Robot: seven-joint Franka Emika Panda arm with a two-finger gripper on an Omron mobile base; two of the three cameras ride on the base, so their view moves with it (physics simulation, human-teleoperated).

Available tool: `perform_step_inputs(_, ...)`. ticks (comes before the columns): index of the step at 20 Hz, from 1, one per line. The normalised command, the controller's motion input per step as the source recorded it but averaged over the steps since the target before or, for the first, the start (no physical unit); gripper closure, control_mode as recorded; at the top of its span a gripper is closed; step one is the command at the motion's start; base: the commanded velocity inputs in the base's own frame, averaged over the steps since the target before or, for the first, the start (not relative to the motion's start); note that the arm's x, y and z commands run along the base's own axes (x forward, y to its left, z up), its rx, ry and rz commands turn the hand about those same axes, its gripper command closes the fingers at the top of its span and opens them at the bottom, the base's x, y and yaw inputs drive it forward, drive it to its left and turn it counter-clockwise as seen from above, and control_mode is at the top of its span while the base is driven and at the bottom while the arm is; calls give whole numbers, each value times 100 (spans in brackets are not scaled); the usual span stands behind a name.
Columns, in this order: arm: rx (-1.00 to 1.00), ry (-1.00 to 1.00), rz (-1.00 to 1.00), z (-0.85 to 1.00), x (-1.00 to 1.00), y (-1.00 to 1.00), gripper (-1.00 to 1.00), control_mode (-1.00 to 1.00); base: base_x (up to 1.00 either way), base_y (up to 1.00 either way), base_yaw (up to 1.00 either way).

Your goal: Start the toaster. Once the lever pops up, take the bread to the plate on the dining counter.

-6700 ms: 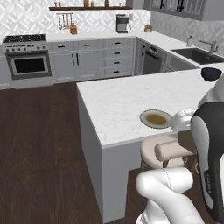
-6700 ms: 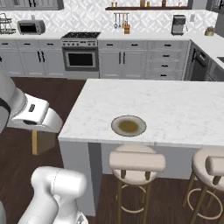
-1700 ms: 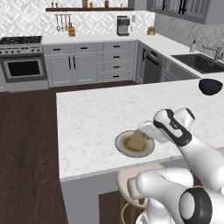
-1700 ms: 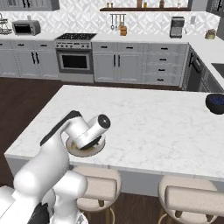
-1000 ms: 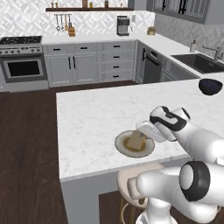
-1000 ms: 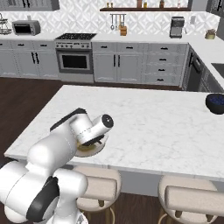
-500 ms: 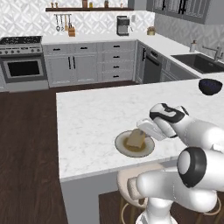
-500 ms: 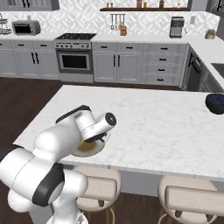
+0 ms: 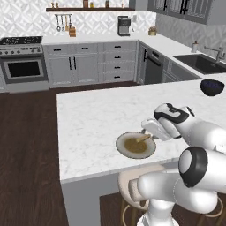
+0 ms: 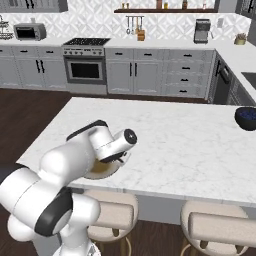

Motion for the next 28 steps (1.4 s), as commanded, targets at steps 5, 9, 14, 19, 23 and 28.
perform_step_inputs(5,-11,-5,-9,13,-21,-26,-100,-100,0,0,0)
perform_step_inputs(9,-18,-2,-17,39,-13,-4,-100,-100,0,0,0)
perform_step_inputs(14,-19,0,-17,59,-9,9,-100,-100,0,0,0)
perform_step_inputs(19,-24,0,-3,69,-26,61,-100,-100,0,0,0)
perform_step_inputs(23,-22,0,0,67,-38,50,-100,-100,0,0,0)
perform_step_inputs(28,-20,4,0,68,-52,8,-100,-100,0,0,0)
